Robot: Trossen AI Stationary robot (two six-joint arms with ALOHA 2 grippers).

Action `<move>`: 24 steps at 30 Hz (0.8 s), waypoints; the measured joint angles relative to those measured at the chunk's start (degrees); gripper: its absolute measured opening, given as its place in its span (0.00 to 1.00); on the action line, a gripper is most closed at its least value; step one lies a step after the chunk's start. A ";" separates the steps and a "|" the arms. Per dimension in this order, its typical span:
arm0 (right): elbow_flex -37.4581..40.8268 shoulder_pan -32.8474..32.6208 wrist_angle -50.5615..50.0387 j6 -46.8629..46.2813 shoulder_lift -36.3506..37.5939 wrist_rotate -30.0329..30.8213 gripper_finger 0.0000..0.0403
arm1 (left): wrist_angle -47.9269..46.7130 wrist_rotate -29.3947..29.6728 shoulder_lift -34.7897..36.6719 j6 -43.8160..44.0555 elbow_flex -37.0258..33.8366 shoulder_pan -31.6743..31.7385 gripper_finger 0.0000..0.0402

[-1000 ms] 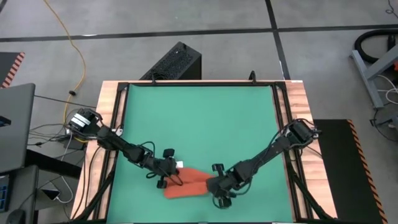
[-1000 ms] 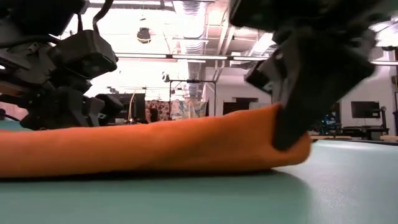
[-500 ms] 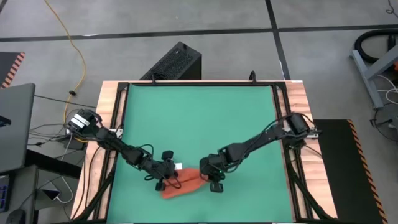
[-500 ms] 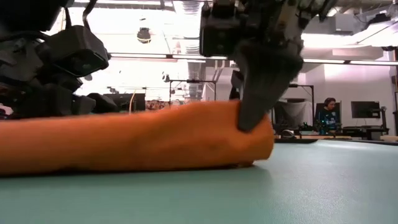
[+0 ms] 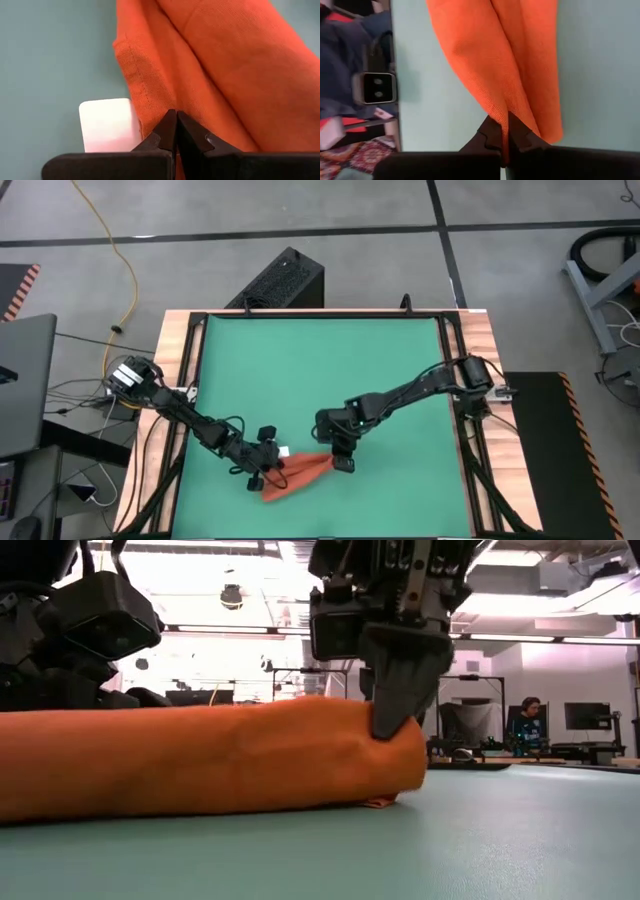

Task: Roll towel into tight, uniform cylinder
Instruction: Roll the orange towel

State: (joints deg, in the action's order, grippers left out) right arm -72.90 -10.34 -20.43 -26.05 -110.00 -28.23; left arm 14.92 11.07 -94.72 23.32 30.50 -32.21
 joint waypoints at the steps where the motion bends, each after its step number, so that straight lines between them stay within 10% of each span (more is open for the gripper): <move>1: 0.00 0.57 0.14 0.18 0.02 -1.12 0.02 | 0.00 0.00 0.00 0.30 0.00 0.00 0.00; 24: -0.04 9.08 -2.97 1.01 0.11 -9.93 0.02 | 0.02 0.16 0.00 1.26 0.00 -0.04 0.00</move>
State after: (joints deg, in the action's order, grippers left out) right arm -72.95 -1.26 -23.40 -25.04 -109.89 -38.16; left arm 14.94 11.22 -94.72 24.58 30.50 -32.25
